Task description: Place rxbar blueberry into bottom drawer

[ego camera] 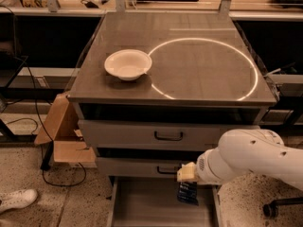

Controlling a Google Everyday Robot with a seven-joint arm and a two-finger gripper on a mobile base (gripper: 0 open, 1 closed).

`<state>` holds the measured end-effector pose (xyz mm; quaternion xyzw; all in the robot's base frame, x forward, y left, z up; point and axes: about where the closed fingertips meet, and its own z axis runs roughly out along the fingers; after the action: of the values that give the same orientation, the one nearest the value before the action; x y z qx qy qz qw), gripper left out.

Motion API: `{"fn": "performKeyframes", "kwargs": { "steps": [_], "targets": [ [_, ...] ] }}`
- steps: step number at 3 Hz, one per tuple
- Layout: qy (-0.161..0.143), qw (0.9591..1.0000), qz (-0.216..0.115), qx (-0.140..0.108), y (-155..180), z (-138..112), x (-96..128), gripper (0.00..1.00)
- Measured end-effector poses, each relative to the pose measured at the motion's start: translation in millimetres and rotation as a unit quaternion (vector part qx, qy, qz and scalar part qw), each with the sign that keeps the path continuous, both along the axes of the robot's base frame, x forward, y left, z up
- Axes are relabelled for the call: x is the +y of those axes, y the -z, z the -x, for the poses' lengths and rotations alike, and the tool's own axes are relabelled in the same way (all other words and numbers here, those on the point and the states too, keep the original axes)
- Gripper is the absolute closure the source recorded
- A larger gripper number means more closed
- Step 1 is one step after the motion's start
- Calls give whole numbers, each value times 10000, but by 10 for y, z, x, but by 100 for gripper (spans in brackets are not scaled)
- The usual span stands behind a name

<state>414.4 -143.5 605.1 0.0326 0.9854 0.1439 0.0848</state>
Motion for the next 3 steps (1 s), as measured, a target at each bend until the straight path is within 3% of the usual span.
{"fn": "performKeyframes", "kwargs": {
  "steps": [1, 2, 3],
  "targets": [
    [204, 9997, -47, 152, 198, 65, 10, 100],
    [490, 9978, -348, 274, 765, 185, 154, 100],
    [489, 9978, -348, 274, 765, 185, 154, 100]
  ]
}}
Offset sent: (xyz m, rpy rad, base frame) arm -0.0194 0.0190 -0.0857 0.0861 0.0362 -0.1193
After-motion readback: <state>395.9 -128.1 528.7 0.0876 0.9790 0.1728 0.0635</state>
